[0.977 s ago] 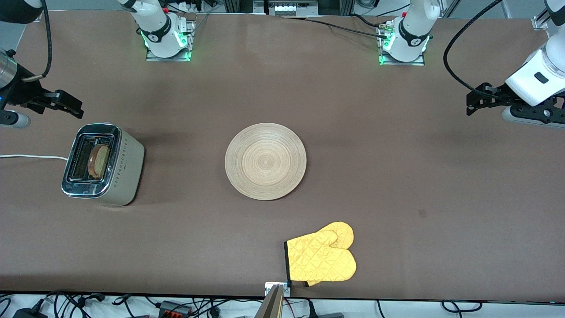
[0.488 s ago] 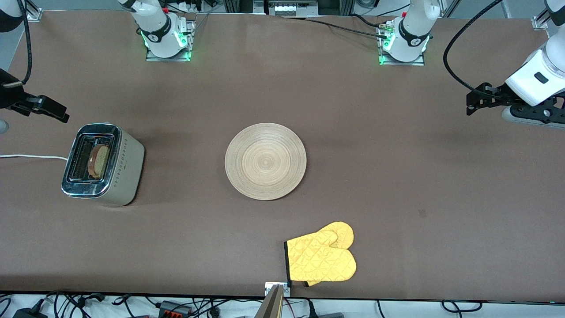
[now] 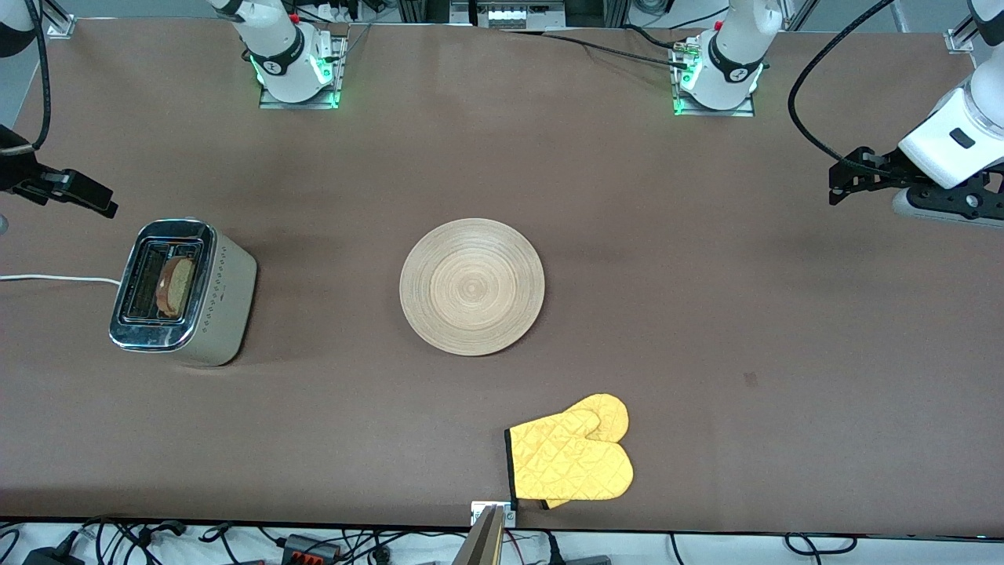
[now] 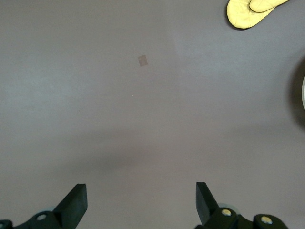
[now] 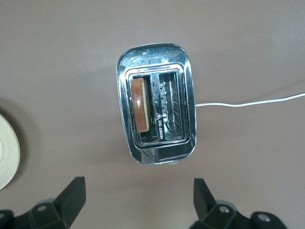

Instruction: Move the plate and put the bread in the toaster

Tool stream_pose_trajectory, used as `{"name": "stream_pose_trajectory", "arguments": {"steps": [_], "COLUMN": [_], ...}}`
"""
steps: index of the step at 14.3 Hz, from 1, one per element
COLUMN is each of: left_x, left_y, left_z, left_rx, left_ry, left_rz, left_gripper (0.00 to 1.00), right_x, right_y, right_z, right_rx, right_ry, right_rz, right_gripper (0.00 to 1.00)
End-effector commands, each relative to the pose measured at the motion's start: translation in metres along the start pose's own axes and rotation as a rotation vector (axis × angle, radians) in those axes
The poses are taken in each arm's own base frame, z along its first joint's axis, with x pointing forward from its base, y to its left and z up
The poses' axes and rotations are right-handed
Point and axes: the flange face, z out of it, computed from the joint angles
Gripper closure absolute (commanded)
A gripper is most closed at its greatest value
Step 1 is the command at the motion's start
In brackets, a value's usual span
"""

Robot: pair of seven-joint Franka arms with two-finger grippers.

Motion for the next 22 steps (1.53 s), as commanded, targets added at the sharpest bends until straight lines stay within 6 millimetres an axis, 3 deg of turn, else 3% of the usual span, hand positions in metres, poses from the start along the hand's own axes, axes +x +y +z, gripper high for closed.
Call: {"name": "stream_pose_trajectory", "arguments": {"steps": [1, 9, 12, 16, 22], "left_x": [-0.004, -0.005, -0.005, -0.005, -0.006], "left_y": [0.000, 0.001, 0.001, 0.005, 0.006], "left_z": [-0.008, -0.009, -0.009, -0.009, -0.008], "left_rx": [0.002, 0.002, 0.002, 0.002, 0.001], "left_ry": [0.001, 0.001, 0.001, 0.000, -0.011], "left_rz": [-0.009, -0.008, -0.008, -0.001, 0.000], "left_gripper": [0.00, 0.00, 0.00, 0.00, 0.00], "right_x": [0.000, 0.000, -0.002, 0.004, 0.009], "right_y": [-0.004, -0.005, -0.026, -0.009, -0.017], "right_z": [-0.002, -0.003, -0.005, 0.002, 0.010], "right_rx": [0.000, 0.004, 0.002, 0.002, 0.070], "right_ry": [0.004, 0.003, 0.008, -0.002, -0.015], "right_rz": [-0.006, -0.007, -0.034, -0.009, 0.009], "right_gripper": [0.00, 0.00, 0.00, 0.00, 0.00]}}
